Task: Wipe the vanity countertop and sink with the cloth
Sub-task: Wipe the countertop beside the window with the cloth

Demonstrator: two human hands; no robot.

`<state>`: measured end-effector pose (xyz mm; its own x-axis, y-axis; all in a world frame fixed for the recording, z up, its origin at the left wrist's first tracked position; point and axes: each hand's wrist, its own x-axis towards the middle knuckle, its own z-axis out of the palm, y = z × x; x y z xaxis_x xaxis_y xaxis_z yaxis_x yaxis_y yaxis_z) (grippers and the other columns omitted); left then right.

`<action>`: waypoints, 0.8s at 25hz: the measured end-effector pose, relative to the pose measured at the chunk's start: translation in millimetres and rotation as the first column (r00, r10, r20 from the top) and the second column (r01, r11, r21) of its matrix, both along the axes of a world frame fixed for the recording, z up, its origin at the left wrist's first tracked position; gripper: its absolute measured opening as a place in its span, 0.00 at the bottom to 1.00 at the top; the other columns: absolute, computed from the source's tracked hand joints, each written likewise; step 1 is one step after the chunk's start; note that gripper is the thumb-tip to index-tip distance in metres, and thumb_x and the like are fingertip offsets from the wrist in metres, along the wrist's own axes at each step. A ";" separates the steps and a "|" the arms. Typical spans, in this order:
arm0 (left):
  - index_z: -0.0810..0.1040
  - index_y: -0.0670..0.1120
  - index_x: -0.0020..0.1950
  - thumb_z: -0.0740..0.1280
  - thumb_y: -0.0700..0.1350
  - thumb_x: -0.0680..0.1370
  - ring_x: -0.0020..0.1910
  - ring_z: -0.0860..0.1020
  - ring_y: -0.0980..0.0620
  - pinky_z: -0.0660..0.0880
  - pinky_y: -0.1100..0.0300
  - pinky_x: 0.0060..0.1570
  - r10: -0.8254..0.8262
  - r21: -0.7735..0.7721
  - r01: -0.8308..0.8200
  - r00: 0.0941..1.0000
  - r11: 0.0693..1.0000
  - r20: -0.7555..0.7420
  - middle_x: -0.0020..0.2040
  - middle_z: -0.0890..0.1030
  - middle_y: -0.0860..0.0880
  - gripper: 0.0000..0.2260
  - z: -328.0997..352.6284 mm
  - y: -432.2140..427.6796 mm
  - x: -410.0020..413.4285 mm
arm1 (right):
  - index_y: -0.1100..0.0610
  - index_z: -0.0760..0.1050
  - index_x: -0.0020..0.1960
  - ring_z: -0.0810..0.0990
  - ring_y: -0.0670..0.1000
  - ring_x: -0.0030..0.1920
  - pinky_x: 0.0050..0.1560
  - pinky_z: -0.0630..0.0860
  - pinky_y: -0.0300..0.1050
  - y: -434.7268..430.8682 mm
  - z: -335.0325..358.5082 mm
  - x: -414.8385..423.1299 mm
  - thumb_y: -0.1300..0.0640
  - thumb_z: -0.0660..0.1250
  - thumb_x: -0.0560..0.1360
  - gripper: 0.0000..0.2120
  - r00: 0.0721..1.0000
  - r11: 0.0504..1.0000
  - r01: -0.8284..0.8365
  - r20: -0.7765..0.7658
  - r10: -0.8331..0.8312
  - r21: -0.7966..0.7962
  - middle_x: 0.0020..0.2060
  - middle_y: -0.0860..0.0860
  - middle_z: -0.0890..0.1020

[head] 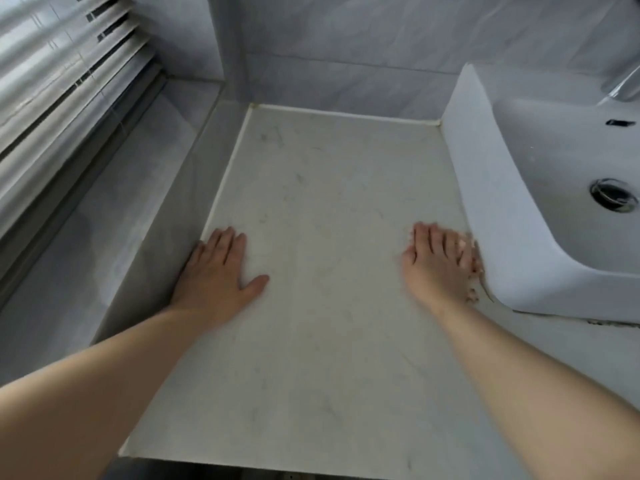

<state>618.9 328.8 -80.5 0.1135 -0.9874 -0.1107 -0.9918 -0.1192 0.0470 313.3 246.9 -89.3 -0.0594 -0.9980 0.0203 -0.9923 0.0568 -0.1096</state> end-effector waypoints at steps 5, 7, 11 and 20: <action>0.55 0.42 0.75 0.40 0.68 0.68 0.75 0.53 0.47 0.47 0.52 0.72 -0.005 -0.103 0.002 1.000 0.995 -0.029 0.76 0.56 0.44 0.43 -9.1 4.9 -0.3 | 0.49 0.68 0.68 0.74 0.58 0.64 0.66 0.64 0.59 80.2 -8.0 79.9 0.49 0.53 0.72 0.26 0.813 0.806 -0.579 -0.017 0.582 -0.121 0.64 0.54 0.77; 0.57 0.42 0.75 0.42 0.68 0.69 0.75 0.55 0.46 0.49 0.51 0.72 -0.015 -0.116 0.013 1.000 0.993 -0.021 0.76 0.58 0.44 0.42 -10.0 4.4 -0.3 | 0.45 0.66 0.67 0.73 0.54 0.66 0.65 0.63 0.57 73.2 -1.7 69.1 0.49 0.54 0.73 0.22 0.679 0.679 -0.729 0.029 0.733 -0.088 0.64 0.50 0.76; 0.62 0.41 0.73 0.46 0.66 0.71 0.74 0.59 0.45 0.52 0.51 0.71 -0.021 -0.128 0.023 1.000 0.991 0.020 0.74 0.62 0.43 0.40 -13.5 5.0 1.2 | 0.49 0.66 0.70 0.64 0.58 0.71 0.68 0.57 0.61 -31.6 -4.1 7.5 0.49 0.47 0.76 0.24 0.964 0.963 -0.264 -0.033 0.262 -0.056 0.70 0.55 0.69; 0.69 0.35 0.67 0.53 0.63 0.71 0.67 0.70 0.41 0.55 0.52 0.66 0.012 -0.095 -0.013 1.000 0.995 -0.008 0.67 0.71 0.38 0.37 -6.0 4.5 -2.0 | 0.50 0.71 0.68 0.71 0.55 0.68 0.68 0.57 0.55 55.2 6.0 122.2 0.47 0.51 0.72 0.27 0.684 0.687 -0.727 0.071 0.726 -0.021 0.67 0.51 0.74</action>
<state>616.9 333.2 -86.6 0.1253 -0.9920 -0.0177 -0.9898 -0.1262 0.0659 435.5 302.1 -83.3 0.6831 -0.7293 0.0374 -0.7131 -0.6772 -0.1812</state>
